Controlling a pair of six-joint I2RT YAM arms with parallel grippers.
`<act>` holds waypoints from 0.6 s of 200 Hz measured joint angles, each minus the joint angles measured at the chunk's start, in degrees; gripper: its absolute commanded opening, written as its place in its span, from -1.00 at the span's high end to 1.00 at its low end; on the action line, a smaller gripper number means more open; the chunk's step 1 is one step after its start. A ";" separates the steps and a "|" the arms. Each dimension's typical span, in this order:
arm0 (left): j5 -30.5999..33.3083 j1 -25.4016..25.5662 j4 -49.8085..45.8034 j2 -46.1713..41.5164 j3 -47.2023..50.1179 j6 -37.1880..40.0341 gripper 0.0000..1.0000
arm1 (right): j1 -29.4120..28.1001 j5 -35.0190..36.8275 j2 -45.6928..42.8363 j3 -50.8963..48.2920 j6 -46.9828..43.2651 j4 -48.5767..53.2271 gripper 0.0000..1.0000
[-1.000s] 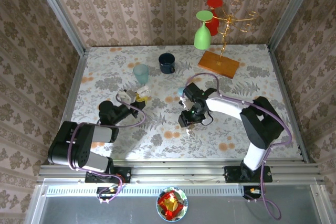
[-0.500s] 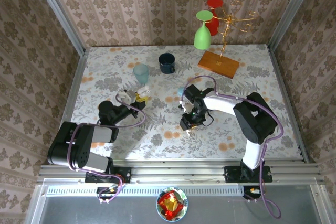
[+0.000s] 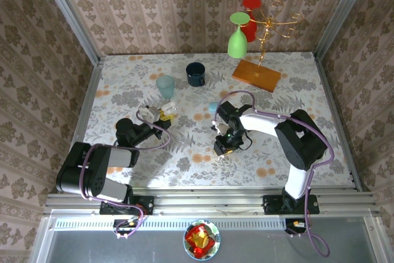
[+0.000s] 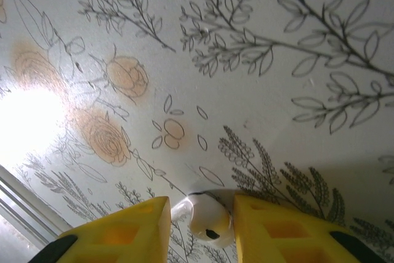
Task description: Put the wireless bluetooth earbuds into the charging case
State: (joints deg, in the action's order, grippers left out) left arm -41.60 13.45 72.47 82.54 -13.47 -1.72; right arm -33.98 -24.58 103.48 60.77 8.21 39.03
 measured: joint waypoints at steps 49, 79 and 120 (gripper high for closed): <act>-0.02 0.02 0.00 0.00 0.00 0.00 0.95 | 0.09 0.26 -1.07 -0.87 -0.59 0.02 0.59; -0.11 0.00 0.00 0.24 -0.02 0.00 0.95 | 0.09 0.28 -1.11 -0.87 -0.48 -0.04 0.47; -0.22 0.02 0.00 0.28 -0.04 0.00 0.95 | 0.09 0.52 -1.11 -0.87 0.11 -1.07 0.44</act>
State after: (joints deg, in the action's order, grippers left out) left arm -41.82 13.47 72.47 82.83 -13.52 -1.72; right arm -33.89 -24.05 102.37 59.90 8.32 37.95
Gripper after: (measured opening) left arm 0.221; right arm 0.287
